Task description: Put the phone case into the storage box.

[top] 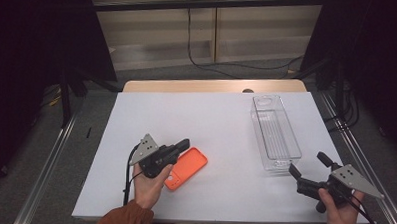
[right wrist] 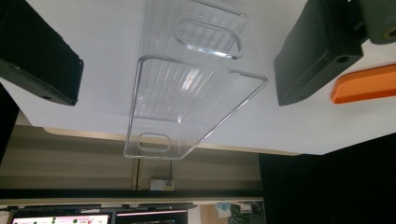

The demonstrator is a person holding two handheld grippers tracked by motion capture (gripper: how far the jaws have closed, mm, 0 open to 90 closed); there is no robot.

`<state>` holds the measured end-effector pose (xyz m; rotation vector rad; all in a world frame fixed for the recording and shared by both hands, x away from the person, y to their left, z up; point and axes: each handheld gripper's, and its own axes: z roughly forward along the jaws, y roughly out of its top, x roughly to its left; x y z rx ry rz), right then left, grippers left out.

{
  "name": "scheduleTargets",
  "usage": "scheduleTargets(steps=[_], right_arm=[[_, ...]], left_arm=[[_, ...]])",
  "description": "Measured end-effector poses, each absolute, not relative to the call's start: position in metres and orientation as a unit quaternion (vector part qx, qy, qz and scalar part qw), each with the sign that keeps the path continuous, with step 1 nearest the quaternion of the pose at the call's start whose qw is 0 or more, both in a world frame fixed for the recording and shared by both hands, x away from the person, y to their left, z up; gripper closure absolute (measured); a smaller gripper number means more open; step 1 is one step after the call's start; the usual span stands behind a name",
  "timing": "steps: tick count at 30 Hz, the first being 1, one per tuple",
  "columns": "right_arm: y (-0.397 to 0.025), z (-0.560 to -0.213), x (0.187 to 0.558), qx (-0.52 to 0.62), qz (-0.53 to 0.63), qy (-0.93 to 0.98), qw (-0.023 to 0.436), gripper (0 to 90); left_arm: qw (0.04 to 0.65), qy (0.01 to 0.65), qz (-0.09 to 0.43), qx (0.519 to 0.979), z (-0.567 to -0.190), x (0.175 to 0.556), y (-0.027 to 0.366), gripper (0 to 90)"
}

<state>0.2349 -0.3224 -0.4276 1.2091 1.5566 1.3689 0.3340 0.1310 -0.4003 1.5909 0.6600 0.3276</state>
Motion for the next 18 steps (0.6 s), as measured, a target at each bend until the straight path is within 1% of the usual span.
scheduleTargets(steps=[1,2,4,6,12,14,18], right_arm=[[-0.3224,-0.4276,0.2349,0.470,0.532,0.605,0.362,0.6],[-0.3224,-0.4275,0.2346,0.469,0.533,0.604,0.362,0.6],[-0.3226,-0.4273,0.2343,0.469,0.532,0.605,0.363,0.6],[-0.3228,-0.4273,0.2340,0.468,0.532,0.605,0.363,0.6],[-0.3227,-0.4272,0.2338,0.467,0.531,0.606,0.364,0.5],[-0.3227,-0.4272,0.2339,0.467,0.532,0.605,0.364,0.5],[-0.3227,-0.4272,0.2341,0.466,0.531,0.607,0.364,0.6]], left_arm=[[0.637,0.291,0.137,0.701,-0.4004,0.3343,0.1318,90.0],[0.630,0.300,0.114,0.707,-0.3998,0.3349,0.1332,90.0],[0.630,0.301,0.106,0.708,-0.3996,0.3349,0.1334,90.0],[0.613,0.296,0.084,0.727,-0.3965,0.3332,0.1343,90.0],[0.594,0.296,0.058,0.746,-0.3957,0.3322,0.1349,90.0],[0.569,0.290,0.046,0.769,-0.3969,0.3333,0.1346,90.0],[0.548,0.295,0.039,0.782,-0.3977,0.3346,0.1353,90.0]])
